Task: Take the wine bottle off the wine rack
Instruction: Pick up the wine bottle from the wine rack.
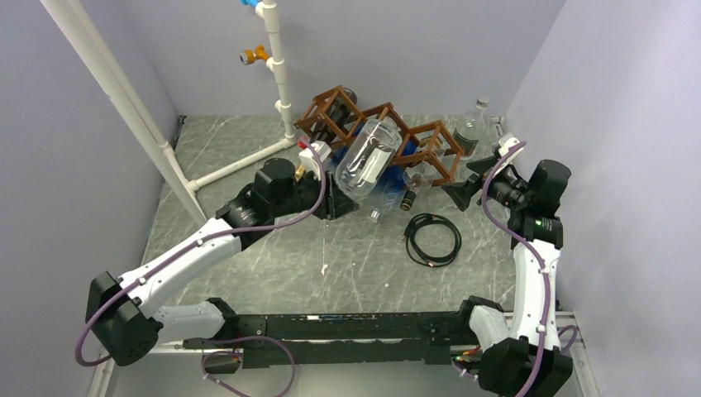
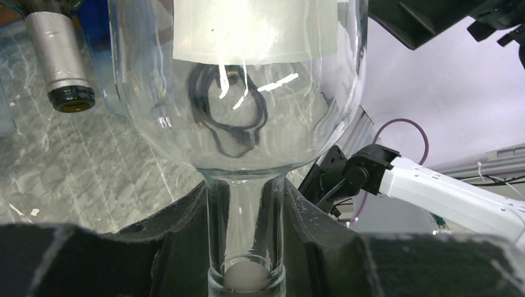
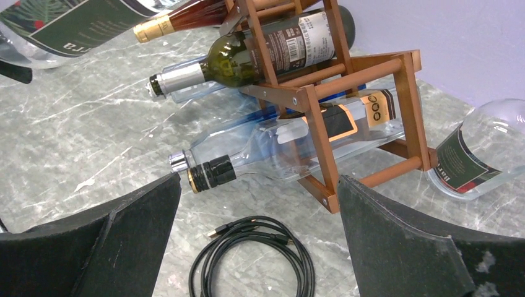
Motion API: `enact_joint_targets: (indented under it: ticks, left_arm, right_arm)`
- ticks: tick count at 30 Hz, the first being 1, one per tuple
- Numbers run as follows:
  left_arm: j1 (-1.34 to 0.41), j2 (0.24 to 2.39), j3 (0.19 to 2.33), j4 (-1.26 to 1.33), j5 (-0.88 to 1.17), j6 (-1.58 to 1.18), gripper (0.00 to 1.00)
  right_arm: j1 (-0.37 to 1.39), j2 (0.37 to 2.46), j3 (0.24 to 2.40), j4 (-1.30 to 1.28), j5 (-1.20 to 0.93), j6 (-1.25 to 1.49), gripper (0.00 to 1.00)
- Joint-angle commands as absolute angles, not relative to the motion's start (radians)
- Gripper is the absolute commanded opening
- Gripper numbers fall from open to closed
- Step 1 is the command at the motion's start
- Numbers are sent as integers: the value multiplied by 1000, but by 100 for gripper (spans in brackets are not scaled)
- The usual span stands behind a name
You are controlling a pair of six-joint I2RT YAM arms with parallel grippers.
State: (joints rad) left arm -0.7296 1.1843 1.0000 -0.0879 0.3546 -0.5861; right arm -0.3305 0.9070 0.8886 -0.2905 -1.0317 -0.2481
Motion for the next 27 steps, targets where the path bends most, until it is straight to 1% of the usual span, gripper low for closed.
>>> enact_joint_targets:
  ticks: [1, 15, 27]
  left_arm:
    - [-732, 1063, 1015, 195, 418, -554, 0]
    - [-732, 882, 870, 114, 458, -535, 0]
    - [-733, 777, 778, 33, 505, -524, 0]
  right_arm:
    - [-329, 900, 887, -259, -1075, -283, 99]
    - [-330, 924, 879, -299, -1162, -356, 99]
    - [-330, 936, 887, -354, -1213, -429, 99]
